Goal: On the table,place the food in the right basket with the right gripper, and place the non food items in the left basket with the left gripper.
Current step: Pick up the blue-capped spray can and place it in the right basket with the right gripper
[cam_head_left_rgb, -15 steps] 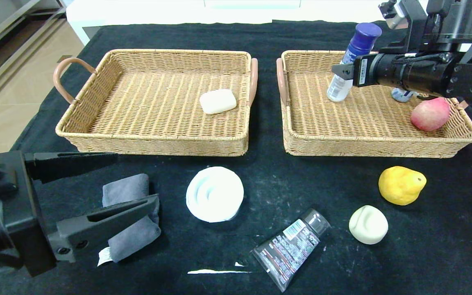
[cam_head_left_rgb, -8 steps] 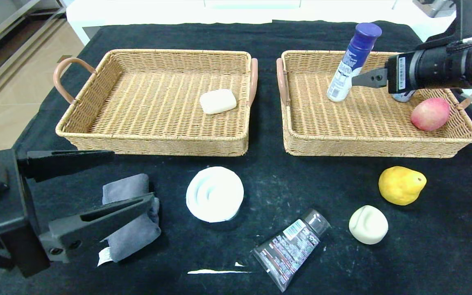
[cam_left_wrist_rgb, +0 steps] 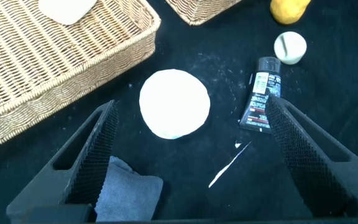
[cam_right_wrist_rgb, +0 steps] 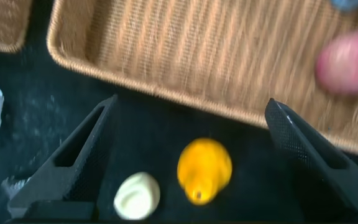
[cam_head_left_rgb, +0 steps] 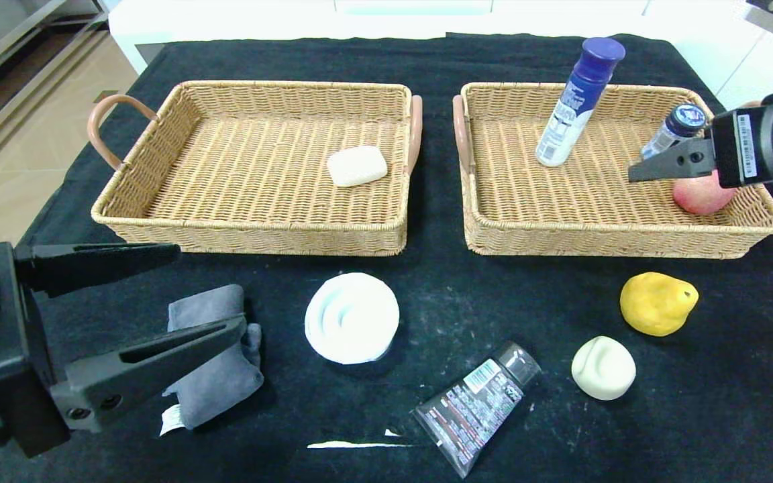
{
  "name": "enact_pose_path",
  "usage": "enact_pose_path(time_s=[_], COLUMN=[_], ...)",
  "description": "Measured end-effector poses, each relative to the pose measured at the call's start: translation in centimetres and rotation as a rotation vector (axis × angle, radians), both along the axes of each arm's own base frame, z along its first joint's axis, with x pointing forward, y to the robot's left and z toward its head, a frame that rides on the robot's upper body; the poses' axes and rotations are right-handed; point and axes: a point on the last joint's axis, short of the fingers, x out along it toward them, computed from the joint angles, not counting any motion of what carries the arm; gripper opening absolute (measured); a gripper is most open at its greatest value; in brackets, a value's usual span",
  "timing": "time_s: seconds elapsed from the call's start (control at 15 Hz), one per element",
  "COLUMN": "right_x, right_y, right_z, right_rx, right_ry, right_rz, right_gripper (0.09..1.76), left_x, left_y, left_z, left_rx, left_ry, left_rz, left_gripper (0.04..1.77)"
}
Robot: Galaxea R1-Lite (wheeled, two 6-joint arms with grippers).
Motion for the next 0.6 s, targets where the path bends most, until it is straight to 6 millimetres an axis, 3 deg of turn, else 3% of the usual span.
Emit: enact_pose_path(time_s=[0.6], right_x=[-1.3], right_y=[-1.0], right_z=[-2.6], right_rx=[0.044], right_ry=[0.224], right_rz=[-0.163], right_gripper=[1.70], left_x=[0.0], left_y=[0.0], left_z=[-0.1], left_rx=[0.002], left_ry=[0.003], left_rz=[0.000], left_gripper=[1.72])
